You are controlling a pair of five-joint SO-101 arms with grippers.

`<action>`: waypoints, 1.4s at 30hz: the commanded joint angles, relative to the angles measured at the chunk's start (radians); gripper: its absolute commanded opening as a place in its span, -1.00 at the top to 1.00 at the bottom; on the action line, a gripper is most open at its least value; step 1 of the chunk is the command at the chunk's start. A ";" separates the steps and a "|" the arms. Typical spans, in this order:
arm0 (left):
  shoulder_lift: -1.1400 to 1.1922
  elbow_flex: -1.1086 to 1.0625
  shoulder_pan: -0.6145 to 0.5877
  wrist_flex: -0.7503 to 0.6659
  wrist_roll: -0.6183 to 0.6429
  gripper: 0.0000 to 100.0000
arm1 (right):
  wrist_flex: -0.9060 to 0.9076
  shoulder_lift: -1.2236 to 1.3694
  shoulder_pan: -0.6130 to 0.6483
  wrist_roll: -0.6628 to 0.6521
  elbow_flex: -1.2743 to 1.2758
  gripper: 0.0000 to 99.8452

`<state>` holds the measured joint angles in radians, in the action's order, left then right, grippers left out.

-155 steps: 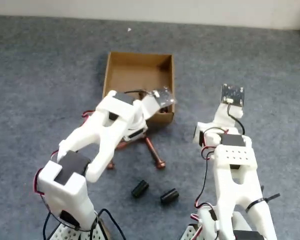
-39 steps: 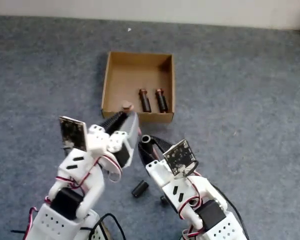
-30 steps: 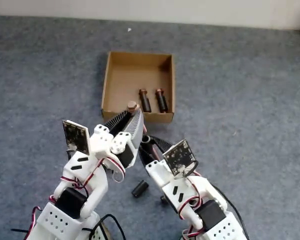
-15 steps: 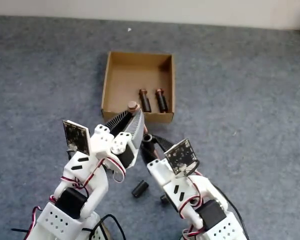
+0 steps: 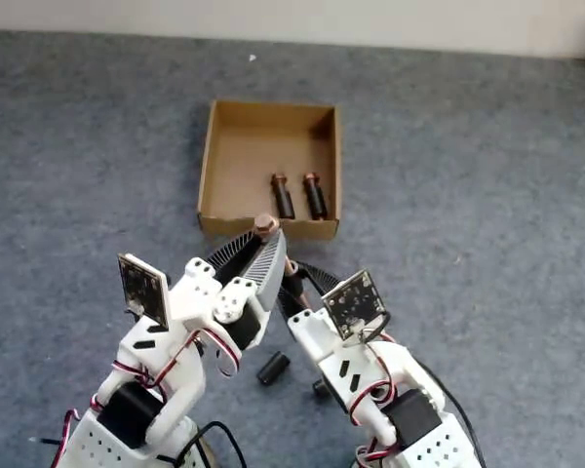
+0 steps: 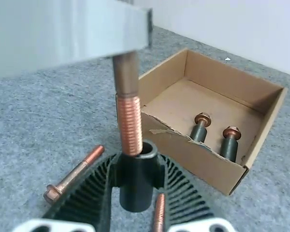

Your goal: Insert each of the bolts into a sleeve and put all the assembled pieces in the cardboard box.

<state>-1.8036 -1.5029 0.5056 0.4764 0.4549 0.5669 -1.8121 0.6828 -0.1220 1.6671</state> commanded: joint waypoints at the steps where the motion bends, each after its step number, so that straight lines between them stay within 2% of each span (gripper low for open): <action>1: -0.016 0.004 0.015 0.000 -0.002 0.99 | -0.035 -0.019 -0.010 -0.015 0.022 0.99; 5: -0.010 0.002 0.008 0.005 -0.002 0.99 | -0.035 -0.019 -0.008 -0.114 0.024 0.99; 11: -0.015 -0.015 0.008 0.006 -0.002 0.99 | -0.035 -0.019 0.012 -0.186 0.024 0.99; 14: -0.015 -0.039 0.008 0.006 -0.005 0.99 | -0.035 -0.019 0.007 -0.195 0.024 0.99; 19: -0.016 -0.084 0.028 0.003 -0.100 0.99 | -0.035 -0.019 0.007 -0.195 0.024 0.99; 26: -0.016 -0.088 0.033 0.009 -0.106 0.98 | -0.035 -0.019 0.005 -0.195 0.024 0.99; 34: -0.016 0.056 0.031 0.302 -0.101 0.62 | -0.035 -0.019 -0.054 -0.189 0.018 0.99; 42: -0.016 0.084 0.024 0.331 -0.114 0.61 | -0.036 -0.019 -0.064 -0.189 0.024 0.99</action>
<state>-1.8082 -1.4753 0.5224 0.8048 0.3583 0.5669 -1.8121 0.6352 -0.3061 1.6686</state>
